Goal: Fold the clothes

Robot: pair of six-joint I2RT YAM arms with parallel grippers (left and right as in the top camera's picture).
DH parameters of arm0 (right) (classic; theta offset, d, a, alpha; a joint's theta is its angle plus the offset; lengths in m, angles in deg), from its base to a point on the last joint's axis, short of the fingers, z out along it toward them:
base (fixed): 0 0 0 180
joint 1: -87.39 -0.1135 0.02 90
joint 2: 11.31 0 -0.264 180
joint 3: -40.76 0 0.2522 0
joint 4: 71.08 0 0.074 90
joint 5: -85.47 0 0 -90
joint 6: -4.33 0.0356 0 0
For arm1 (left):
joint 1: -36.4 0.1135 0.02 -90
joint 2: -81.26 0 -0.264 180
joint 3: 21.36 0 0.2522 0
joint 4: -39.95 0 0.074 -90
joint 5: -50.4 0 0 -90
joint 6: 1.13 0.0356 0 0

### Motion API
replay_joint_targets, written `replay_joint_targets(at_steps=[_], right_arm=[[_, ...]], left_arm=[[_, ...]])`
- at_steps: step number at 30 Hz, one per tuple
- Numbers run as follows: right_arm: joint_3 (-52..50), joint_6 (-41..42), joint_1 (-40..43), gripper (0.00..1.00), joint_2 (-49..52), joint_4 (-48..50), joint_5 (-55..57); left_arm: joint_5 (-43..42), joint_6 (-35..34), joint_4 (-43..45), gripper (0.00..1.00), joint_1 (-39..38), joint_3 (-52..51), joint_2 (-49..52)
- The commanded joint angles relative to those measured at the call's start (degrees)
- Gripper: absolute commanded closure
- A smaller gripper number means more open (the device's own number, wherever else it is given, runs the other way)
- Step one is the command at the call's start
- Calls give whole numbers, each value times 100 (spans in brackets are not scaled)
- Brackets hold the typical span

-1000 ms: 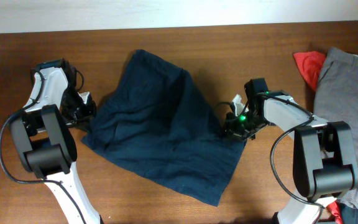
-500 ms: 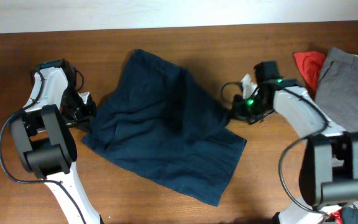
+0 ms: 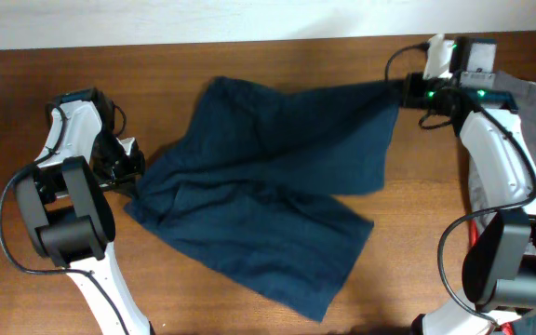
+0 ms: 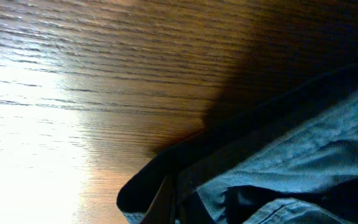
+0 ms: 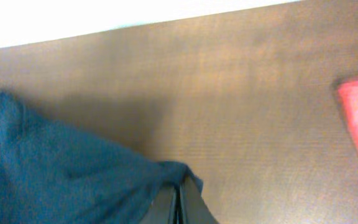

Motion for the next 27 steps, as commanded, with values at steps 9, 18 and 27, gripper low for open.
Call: replay_joint_targets(at_steps=[9, 18, 27], right_arm=[[186, 566, 157, 40, -186, -343, 114], [216, 365, 133, 45, -885, -1943, -785], [168, 610, 28, 44, -1097, -4089, -780]], left_arm=[[2, 9, -125, 98, 42, 245, 61], [-1781, 1867, -380, 74, -212, 1659, 61], [-1679, 2736, 487, 73, -977, 1652, 212]])
